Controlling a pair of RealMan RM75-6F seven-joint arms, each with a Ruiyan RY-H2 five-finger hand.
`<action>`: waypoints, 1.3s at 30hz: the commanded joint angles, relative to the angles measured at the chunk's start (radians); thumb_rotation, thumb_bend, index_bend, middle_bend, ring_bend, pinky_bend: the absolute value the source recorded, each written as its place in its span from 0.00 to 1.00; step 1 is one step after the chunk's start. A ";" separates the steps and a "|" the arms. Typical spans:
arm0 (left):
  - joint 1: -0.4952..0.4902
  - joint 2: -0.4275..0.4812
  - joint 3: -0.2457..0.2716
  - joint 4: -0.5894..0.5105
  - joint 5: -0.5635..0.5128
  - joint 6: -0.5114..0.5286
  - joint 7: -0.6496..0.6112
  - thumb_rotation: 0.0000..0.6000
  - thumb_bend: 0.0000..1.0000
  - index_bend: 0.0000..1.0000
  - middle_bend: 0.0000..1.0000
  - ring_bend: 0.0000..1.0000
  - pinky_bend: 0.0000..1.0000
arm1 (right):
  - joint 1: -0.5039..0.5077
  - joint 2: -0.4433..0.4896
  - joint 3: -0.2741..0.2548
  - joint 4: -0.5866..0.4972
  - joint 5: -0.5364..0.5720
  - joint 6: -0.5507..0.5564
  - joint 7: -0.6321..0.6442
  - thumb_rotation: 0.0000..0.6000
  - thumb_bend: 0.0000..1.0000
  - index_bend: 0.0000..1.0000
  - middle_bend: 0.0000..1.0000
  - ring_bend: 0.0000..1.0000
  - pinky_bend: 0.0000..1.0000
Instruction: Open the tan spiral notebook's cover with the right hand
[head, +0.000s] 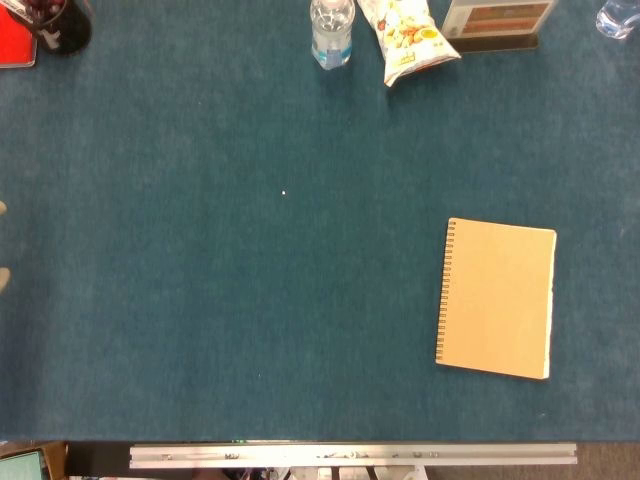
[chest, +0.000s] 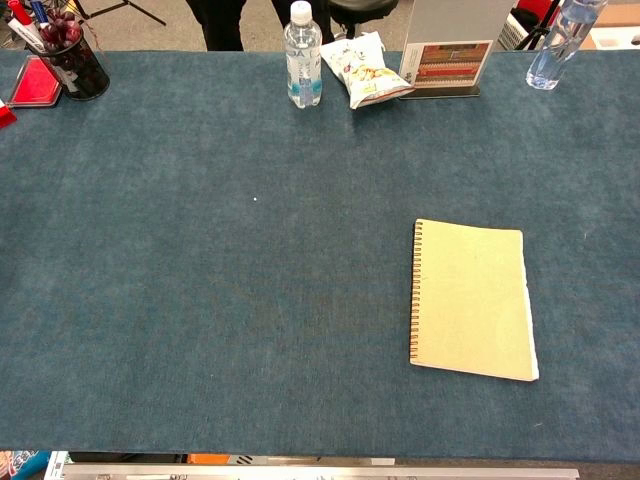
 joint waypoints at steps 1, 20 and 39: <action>0.000 0.000 0.000 0.001 -0.003 -0.002 -0.001 1.00 0.05 0.34 0.09 0.13 0.34 | -0.001 0.000 0.002 0.000 0.003 0.001 0.001 1.00 0.00 0.21 0.10 0.00 0.25; 0.007 0.001 0.004 -0.004 -0.001 0.005 0.005 1.00 0.05 0.34 0.09 0.13 0.34 | 0.013 -0.015 -0.006 0.015 -0.050 0.014 0.003 1.00 0.00 0.21 0.10 0.00 0.25; 0.007 -0.004 0.012 -0.013 0.007 0.000 0.013 1.00 0.05 0.34 0.09 0.13 0.34 | 0.109 -0.008 -0.083 0.163 -0.348 0.013 -0.056 1.00 0.30 0.21 0.10 0.00 0.23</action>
